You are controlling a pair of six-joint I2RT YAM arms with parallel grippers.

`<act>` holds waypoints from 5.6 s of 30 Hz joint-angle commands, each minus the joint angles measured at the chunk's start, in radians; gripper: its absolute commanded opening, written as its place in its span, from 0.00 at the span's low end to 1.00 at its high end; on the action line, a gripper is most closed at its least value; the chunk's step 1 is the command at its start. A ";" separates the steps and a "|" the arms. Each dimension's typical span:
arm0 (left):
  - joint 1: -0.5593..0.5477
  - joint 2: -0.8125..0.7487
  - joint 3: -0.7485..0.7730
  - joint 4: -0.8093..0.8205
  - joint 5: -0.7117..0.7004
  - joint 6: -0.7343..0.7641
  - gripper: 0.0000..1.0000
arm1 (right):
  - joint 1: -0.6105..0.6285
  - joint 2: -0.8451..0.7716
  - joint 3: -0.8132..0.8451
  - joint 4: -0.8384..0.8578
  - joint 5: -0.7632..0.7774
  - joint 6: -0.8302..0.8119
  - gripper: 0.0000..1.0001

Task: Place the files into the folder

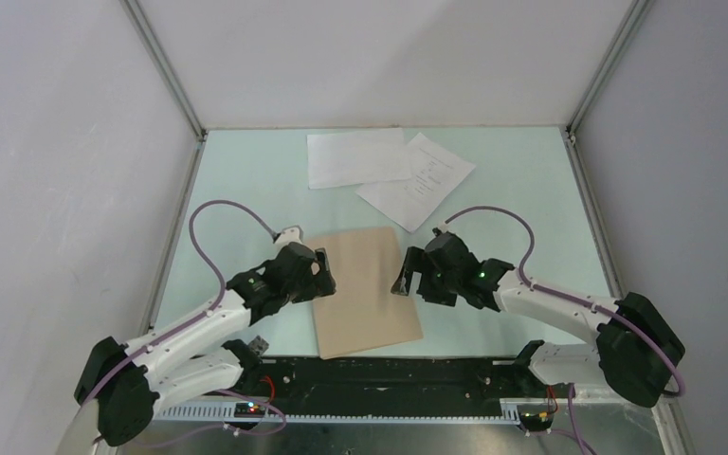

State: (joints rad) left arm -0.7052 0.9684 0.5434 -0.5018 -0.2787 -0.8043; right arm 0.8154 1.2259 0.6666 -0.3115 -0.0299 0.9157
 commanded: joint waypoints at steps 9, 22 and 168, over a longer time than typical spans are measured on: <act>-0.129 -0.150 -0.083 -0.074 -0.045 -0.238 0.98 | 0.049 0.013 -0.082 0.161 -0.022 0.062 1.00; -0.109 -0.060 -0.043 -0.015 -0.028 -0.202 0.98 | 0.102 -0.188 -0.271 0.139 0.006 0.214 1.00; 0.366 0.458 0.364 0.083 0.230 0.047 0.78 | 0.628 -0.110 -0.231 0.690 0.885 -0.147 0.00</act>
State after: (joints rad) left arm -0.3344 1.5318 0.9085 -0.3351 -0.0254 -0.7341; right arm 1.3891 1.1091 0.3695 0.4137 0.7216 0.9653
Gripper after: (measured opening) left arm 0.715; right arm 0.012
